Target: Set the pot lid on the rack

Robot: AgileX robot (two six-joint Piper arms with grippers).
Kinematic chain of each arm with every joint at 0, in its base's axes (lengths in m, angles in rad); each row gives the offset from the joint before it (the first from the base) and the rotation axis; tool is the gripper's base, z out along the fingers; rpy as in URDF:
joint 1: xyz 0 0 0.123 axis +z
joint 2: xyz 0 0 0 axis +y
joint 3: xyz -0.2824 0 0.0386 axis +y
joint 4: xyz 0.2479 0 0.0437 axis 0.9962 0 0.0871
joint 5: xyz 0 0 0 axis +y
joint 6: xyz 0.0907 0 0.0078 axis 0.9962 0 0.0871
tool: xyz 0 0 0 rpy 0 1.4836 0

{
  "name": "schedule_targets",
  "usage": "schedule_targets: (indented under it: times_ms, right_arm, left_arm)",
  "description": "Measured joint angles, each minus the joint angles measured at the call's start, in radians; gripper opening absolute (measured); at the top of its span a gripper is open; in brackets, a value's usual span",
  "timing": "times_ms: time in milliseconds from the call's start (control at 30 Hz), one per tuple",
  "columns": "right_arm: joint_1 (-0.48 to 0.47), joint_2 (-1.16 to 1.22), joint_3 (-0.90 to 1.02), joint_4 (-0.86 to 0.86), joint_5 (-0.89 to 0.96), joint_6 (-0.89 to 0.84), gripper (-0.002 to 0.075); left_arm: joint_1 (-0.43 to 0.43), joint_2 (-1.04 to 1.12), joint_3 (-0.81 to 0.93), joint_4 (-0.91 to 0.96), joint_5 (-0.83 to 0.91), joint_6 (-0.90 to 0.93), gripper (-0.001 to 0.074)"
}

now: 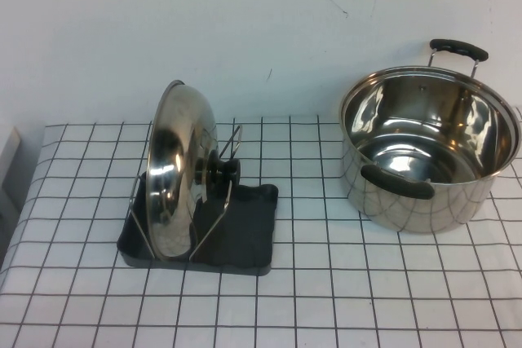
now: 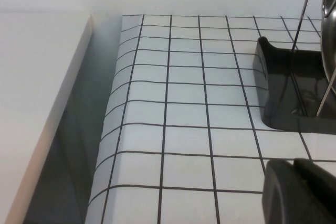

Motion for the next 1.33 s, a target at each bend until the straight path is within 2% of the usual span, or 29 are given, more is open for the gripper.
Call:
schedule_targets:
  times_ms: [100, 367, 1333]
  right_arm:
    - [-0.03, 0.0, 0.042, -0.01, -0.02, 0.059, -0.0001]
    - [-0.034, 0.0, 0.051, -0.036, -0.061, 0.184, -0.0002]
    - [-0.034, 0.0, 0.053, -0.044, -0.069, 0.207, -0.0002]
  left_arm:
    - [0.0, 0.0, 0.0, 0.0, 0.0, 0.0, -0.0002]
    - [0.0, 0.0, 0.0, 0.0, 0.001, 0.002, -0.0002]
    - [0.0, 0.0, 0.0, 0.0, 0.001, 0.002, -0.0002]
